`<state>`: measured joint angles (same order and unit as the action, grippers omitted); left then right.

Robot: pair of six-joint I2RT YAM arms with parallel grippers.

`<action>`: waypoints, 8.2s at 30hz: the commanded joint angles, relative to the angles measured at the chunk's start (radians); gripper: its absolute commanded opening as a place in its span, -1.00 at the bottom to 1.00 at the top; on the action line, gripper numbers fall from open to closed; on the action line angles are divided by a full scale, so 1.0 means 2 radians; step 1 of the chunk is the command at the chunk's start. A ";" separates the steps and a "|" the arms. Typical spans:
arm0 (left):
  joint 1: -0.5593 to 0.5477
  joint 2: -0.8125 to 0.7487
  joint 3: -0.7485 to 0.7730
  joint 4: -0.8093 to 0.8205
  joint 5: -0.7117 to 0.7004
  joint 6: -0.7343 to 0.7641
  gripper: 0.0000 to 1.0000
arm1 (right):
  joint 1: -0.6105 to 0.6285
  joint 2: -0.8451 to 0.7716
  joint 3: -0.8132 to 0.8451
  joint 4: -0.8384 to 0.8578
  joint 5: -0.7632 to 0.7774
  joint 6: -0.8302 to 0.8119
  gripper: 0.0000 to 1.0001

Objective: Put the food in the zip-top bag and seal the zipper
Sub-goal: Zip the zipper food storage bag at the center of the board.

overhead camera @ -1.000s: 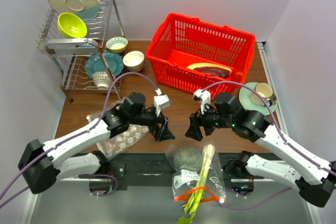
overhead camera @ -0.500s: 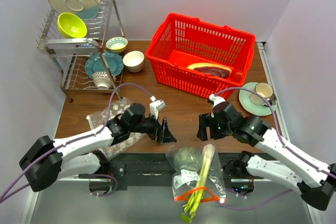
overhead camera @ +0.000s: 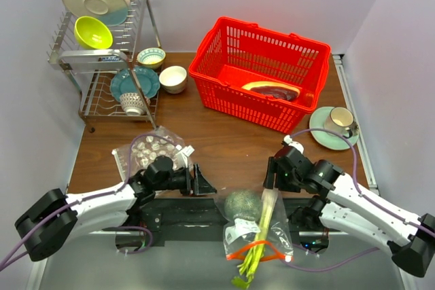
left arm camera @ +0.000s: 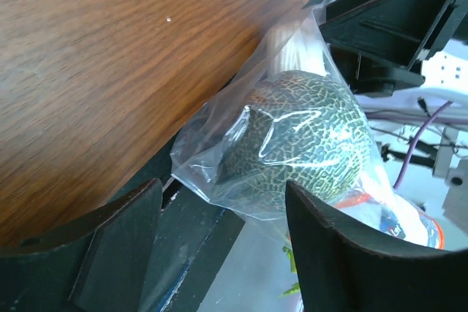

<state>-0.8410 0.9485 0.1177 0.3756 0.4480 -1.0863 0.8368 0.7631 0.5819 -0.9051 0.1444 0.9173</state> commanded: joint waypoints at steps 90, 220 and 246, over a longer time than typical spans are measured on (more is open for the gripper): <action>0.253 0.385 0.183 0.211 0.124 0.061 -1.00 | 0.327 0.260 0.318 0.140 0.069 -0.290 0.30; 0.069 -0.001 0.404 -0.383 -0.102 0.204 -1.00 | 0.159 0.207 0.414 0.123 -0.173 -0.445 -0.04; 0.068 -0.012 0.411 -0.394 -0.078 0.193 -1.00 | 0.178 0.264 0.325 0.245 -0.101 -0.493 0.29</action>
<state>-0.7017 0.9485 0.9119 -0.4431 0.2668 -0.6891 1.1900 1.2915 1.2400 -0.4915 -0.0780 -0.0715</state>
